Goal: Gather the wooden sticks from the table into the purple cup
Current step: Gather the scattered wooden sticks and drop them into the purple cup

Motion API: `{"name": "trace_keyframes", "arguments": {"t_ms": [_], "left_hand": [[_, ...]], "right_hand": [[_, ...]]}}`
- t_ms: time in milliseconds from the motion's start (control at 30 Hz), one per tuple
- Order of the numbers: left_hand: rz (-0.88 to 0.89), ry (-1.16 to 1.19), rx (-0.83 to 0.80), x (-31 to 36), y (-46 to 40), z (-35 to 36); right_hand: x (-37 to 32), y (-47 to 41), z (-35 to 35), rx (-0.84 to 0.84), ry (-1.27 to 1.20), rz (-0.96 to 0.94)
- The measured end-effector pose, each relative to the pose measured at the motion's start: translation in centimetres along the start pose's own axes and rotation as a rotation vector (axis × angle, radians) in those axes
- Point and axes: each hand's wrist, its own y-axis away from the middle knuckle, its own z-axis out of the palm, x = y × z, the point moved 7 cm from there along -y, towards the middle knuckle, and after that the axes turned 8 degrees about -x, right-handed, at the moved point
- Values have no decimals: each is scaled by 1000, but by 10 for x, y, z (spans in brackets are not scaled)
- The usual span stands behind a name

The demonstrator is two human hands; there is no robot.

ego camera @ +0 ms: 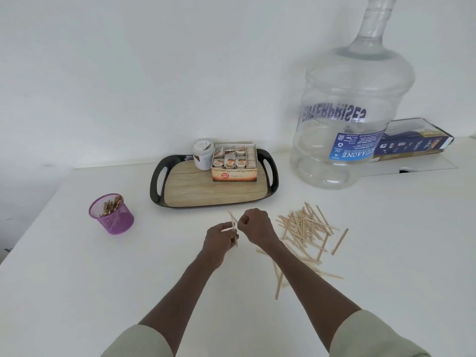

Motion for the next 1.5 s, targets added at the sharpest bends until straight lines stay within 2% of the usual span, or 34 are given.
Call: {"name": "trace_keyframes", "arguments": {"t_ms": [100,200,333,433,567,633,700,800,867,1200,1400,1500], "left_hand": [[-20,196,-65,5,9,25],[-48,396,-46,4,14,41],[-45,389,-7,-2,13,53],[-75,407,34,-10,15,61],[-121,354,66,-19,21,66],[-144,339,83,-22,25,66],[-159,331,91,-23,29,69],[-166,309,88,-26,35,72],[-164,301,77,-28,37,75],[-139,301,45,-30,42,83],[-127,330,25,-19,45,86],[-114,339,22,-16,44,86]], "right_hand": [[1,6,-5,-8,0,-29],[2,14,-13,-17,31,-72],[8,22,-31,-47,-13,-101],[41,24,-66,95,32,23],[109,35,-120,272,161,317],[141,40,-138,250,260,427],[166,40,-144,145,326,479],[184,32,-133,-62,397,433],[183,28,-122,-98,427,371],[138,30,-83,70,427,164],[130,29,-85,159,375,189],[128,25,-83,122,394,193]]}}
